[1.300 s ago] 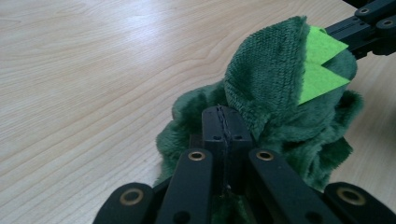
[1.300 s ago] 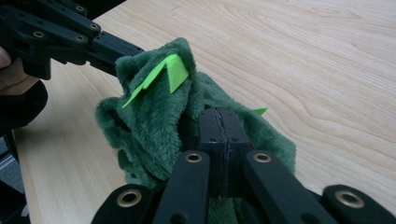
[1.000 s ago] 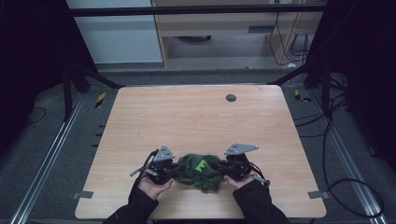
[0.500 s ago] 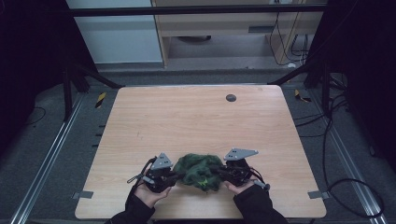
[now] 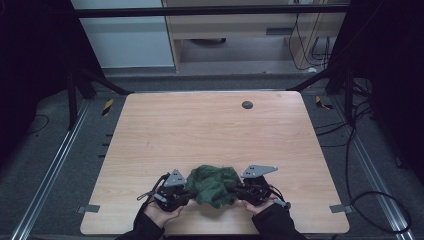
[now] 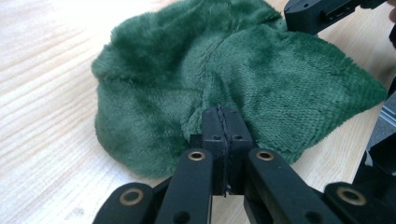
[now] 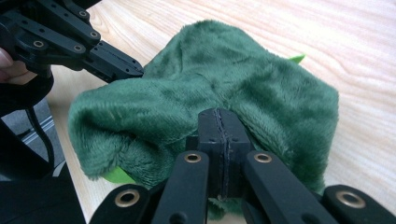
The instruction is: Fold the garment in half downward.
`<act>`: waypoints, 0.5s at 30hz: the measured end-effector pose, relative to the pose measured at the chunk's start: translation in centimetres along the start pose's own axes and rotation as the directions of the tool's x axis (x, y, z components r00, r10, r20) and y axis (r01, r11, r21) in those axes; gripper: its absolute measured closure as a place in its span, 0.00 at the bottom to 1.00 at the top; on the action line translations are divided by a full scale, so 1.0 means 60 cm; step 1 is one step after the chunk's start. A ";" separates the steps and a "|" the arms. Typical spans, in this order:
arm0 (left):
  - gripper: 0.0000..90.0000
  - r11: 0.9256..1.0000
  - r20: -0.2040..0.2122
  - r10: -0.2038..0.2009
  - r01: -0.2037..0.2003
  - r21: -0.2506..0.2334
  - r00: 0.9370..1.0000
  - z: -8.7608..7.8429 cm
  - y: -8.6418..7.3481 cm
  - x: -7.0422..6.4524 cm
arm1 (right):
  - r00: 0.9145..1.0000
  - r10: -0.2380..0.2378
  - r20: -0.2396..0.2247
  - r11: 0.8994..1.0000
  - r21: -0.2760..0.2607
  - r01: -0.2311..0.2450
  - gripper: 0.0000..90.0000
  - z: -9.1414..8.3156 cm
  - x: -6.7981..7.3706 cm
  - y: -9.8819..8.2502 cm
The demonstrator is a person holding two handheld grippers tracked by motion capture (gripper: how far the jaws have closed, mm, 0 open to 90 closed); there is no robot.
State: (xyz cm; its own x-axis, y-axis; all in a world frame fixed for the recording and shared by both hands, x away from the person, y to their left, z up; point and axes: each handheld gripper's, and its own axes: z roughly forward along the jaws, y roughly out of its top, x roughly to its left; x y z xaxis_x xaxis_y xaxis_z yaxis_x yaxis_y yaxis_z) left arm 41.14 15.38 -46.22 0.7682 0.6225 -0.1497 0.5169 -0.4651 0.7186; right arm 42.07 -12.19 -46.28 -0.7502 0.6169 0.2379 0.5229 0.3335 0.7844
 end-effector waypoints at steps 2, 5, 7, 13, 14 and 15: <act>1.00 1.000 -0.004 -0.001 0.001 0.006 1.000 0.002 -0.003 -0.002 | 1.000 0.003 -0.001 1.000 0.006 -0.003 0.99 0.000 0.001 -0.003; 1.00 1.000 -0.010 -0.001 0.001 0.018 1.000 0.006 -0.006 -0.002 | 1.000 0.008 -0.001 1.000 0.017 -0.008 0.99 0.000 0.001 -0.008; 1.00 1.000 -0.012 -0.001 0.001 0.026 1.000 0.008 -0.007 -0.002 | 1.000 0.011 0.000 1.000 0.022 -0.011 0.99 0.001 0.000 -0.011; 1.00 0.999 -0.019 -0.003 0.003 0.046 1.000 0.016 -0.011 -0.003 | 1.000 0.012 0.001 0.999 0.049 -0.012 1.00 0.007 -0.001 -0.020; 1.00 0.999 -0.022 -0.004 0.005 0.045 1.000 0.017 -0.011 -0.003 | 1.000 0.015 0.003 0.998 0.053 -0.015 1.00 0.008 -0.002 -0.021; 1.00 0.999 -0.023 -0.003 0.004 0.047 1.000 0.018 -0.012 -0.004 | 1.000 0.015 0.005 0.998 0.056 -0.015 1.00 0.009 -0.002 -0.022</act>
State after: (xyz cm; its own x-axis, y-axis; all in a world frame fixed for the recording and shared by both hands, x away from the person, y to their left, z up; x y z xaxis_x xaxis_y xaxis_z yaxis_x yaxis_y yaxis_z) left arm 41.01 14.90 -47.41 0.7578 0.6381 -0.1360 0.5373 -0.4920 0.6850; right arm 41.71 -12.30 -47.65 -0.7403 0.6252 0.2471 0.5563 0.3634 0.7473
